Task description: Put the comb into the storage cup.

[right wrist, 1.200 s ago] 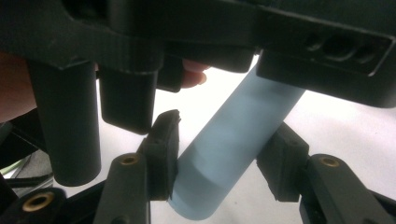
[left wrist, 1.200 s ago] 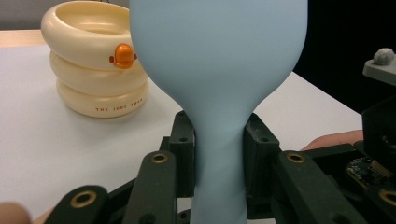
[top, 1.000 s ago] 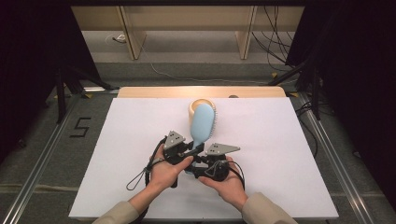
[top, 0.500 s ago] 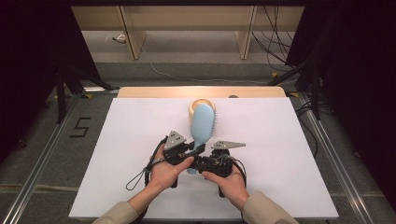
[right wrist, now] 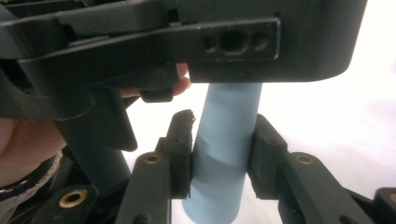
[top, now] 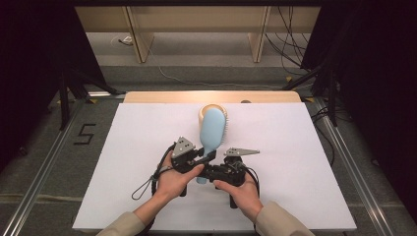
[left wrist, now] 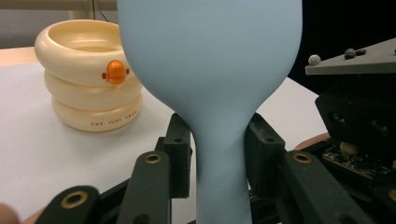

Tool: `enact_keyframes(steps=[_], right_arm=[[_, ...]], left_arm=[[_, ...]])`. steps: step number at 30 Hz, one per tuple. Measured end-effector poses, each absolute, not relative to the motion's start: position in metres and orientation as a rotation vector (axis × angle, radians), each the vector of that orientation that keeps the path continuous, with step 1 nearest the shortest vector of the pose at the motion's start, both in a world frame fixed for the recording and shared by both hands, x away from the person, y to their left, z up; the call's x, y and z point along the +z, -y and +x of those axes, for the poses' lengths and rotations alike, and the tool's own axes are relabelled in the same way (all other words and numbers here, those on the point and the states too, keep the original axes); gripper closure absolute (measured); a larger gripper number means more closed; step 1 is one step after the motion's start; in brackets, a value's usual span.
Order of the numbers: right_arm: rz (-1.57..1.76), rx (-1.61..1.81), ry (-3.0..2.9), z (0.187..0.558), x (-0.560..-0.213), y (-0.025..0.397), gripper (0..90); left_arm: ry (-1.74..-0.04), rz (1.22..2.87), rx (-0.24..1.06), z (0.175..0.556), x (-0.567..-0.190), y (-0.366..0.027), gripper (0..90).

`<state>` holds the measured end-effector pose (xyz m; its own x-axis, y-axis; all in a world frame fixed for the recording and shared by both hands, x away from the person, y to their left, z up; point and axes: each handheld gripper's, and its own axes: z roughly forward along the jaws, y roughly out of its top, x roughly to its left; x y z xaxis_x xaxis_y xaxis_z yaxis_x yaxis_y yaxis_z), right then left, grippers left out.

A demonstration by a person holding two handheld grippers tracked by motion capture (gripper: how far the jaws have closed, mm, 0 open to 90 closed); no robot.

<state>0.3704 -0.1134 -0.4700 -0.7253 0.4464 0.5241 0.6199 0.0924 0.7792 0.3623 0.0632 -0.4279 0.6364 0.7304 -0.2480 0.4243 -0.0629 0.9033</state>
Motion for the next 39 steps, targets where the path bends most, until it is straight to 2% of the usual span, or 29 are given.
enact_keyframes(steps=[15, 20, 29, 30, 32, 33, 39], right_arm=[[-1.103, -1.712, 2.076, 0.372, -0.473, 0.116, 65.9], [-1.112, -1.715, 2.069, 0.372, -0.472, 0.116, 65.9], [-1.125, -1.716, 2.064, 0.373, -0.473, 0.118, 65.9], [-1.127, -1.715, 2.062, 0.373, -0.473, 0.119, 65.9], [-1.127, -1.718, 2.061, 0.374, -0.473, 0.119, 65.9], [-1.132, -1.717, 2.059, 0.374, -0.473, 0.119, 65.9], [-1.138, -1.715, 2.062, 0.374, -0.474, 0.120, 65.9]], left_arm=[[-0.952, 1.690, 0.325, 0.364, -0.427, -0.065, 61.5], [-0.947, 1.706, 0.316, 0.366, -0.426, -0.066, 57.4], [-0.937, 1.725, 0.296, 0.368, -0.416, -0.071, 33.0], [-0.936, 1.734, 0.297, 0.367, -0.414, -0.071, 33.0], [-0.927, 1.745, 0.309, 0.367, -0.411, -0.072, 26.5], [-0.925, 1.747, 0.310, 0.366, -0.410, -0.073, 20.4], [-0.932, 1.735, 0.334, 0.367, -0.400, -0.079, 14.7]])
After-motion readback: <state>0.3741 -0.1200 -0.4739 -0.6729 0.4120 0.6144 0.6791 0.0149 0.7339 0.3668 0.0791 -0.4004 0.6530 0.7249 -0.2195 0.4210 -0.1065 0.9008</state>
